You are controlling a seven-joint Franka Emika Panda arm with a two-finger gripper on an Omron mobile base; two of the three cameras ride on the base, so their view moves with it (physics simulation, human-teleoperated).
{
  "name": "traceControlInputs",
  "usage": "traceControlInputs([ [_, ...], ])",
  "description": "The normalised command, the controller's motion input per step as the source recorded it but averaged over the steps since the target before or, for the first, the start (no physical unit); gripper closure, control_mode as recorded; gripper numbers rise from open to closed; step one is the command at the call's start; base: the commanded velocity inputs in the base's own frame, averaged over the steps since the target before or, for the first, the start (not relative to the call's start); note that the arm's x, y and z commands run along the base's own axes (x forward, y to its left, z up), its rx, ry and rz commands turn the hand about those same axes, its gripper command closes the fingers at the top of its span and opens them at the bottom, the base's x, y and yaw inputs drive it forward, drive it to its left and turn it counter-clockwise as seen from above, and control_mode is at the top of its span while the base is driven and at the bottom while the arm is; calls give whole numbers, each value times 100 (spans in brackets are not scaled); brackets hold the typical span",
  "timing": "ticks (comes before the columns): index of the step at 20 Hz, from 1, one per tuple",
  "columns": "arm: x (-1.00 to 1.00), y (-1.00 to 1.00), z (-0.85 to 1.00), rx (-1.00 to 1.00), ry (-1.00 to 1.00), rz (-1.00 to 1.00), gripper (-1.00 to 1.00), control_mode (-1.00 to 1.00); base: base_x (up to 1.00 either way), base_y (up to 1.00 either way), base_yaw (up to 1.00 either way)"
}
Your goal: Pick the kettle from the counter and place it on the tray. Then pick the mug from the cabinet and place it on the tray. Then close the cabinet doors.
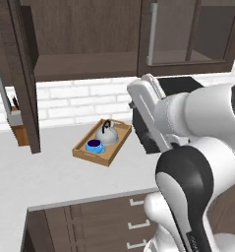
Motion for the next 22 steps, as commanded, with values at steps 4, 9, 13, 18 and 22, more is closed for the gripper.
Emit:
traceControlInputs([
  [4,-9,57,-66,-2,-11,1,-100,-100,0,0,0],
  [9,-19,66,-41,-4,-7,1,-100,-100,0,0,0],
  [13,-21,62,-32,0,-12,0,-100,-100,0,0,0],
  [18,-14,55,-19,0,-14,0,-100,-100,0,0,0],
  [22,-13,58,-18,0,-12,0,-100,-100,0,0,0],
])
